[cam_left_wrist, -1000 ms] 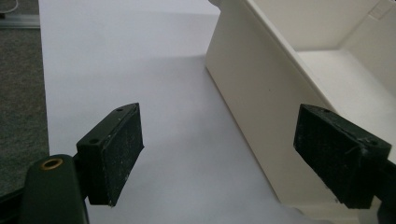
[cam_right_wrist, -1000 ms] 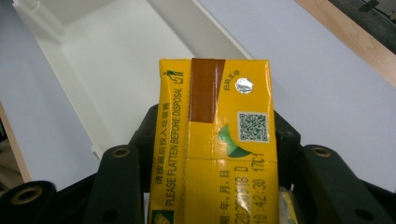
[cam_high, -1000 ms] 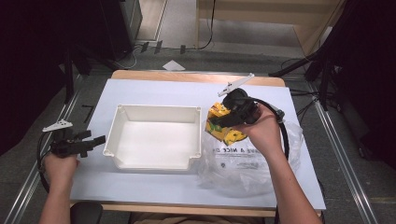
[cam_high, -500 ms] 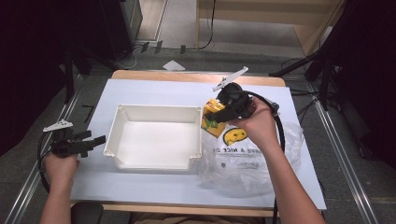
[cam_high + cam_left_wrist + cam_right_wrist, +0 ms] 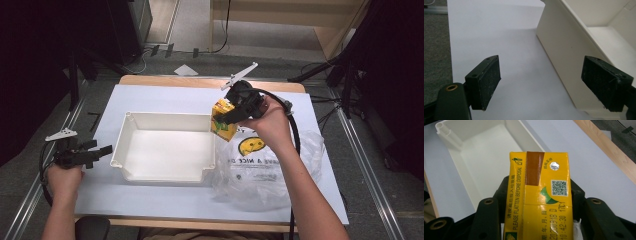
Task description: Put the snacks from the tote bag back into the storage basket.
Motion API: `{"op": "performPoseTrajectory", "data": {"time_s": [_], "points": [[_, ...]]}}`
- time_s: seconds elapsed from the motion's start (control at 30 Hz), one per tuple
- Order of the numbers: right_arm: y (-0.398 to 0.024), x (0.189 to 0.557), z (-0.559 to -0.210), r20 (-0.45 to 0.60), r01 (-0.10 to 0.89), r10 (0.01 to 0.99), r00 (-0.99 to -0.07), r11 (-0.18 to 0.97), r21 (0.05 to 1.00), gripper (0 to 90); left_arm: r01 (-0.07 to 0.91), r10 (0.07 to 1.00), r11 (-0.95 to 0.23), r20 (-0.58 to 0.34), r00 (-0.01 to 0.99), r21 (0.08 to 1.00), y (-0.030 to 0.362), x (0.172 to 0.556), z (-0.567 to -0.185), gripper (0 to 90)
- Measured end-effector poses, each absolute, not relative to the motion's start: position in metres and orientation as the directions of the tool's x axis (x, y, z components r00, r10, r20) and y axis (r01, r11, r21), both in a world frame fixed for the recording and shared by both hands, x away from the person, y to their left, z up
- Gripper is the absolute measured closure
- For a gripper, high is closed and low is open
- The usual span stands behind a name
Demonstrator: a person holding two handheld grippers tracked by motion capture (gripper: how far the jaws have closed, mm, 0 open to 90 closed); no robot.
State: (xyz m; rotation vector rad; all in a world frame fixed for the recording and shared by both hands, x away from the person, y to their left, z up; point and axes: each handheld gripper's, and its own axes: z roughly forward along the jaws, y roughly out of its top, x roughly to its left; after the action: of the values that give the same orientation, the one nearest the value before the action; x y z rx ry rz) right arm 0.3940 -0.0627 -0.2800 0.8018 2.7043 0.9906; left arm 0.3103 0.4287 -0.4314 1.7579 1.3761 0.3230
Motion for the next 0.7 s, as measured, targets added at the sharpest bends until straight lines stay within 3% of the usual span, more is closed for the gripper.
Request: {"op": "performPoseTrajectory", "data": {"time_s": [0.7], "points": [[-0.034, 0.413, -0.279, 0.048, 0.408, 0.495, -0.868, 0.654, 0.637, 53.2, 0.665, 0.885, -0.015, -0.300, 0.356, 0.746, 0.431, 0.310, -0.432, 16.8]]}}
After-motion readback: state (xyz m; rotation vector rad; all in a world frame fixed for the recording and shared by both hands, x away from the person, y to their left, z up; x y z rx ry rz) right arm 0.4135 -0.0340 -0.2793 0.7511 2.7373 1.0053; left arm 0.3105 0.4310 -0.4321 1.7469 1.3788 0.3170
